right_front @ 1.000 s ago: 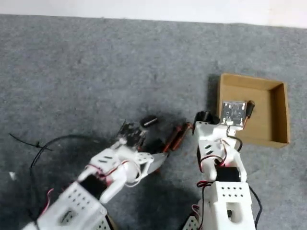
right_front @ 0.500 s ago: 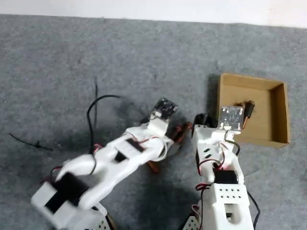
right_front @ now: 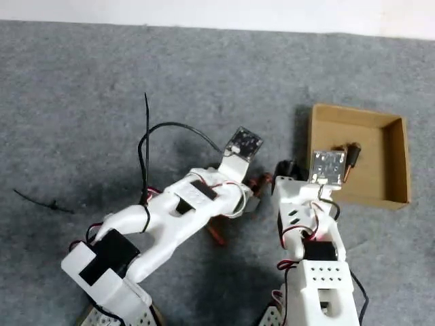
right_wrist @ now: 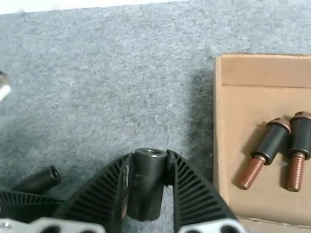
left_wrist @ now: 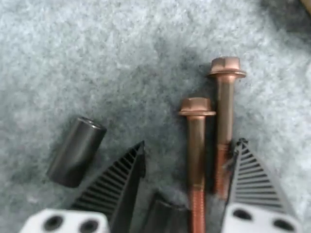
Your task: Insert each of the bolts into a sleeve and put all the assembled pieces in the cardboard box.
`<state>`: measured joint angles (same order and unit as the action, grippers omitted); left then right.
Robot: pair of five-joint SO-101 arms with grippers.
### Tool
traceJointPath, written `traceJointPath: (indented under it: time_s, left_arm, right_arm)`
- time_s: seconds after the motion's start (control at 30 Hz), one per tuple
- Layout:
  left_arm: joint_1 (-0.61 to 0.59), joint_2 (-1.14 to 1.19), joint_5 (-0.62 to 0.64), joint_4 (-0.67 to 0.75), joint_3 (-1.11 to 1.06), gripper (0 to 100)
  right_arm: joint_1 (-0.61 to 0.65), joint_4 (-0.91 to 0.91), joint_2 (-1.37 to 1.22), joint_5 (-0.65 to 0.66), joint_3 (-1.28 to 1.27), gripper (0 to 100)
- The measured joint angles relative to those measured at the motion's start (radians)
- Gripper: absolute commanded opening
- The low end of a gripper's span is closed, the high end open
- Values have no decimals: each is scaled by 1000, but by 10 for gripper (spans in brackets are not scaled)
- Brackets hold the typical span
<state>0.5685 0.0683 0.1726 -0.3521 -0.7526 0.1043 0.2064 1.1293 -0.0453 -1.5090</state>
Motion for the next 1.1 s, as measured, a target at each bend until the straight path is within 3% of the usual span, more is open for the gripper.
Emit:
traceJointPath:
  time_s: [0.33,0.7,0.8,0.97,1.1]
  left_arm:
    - [0,40,0,-21,35,270]
    - [2,178,3,-308,292,268]
    - [2,187,5,-351,318,203]
    - [11,189,2,-365,333,0]
    - [12,186,0,-368,334,1]
  right_arm:
    - [0,-3,0,0,0,4]
    - [-5,-3,0,0,0,4]
    - [-5,-3,0,0,0,4]
    - [-5,-3,0,0,0,4]
    - [-5,-3,0,0,0,4]
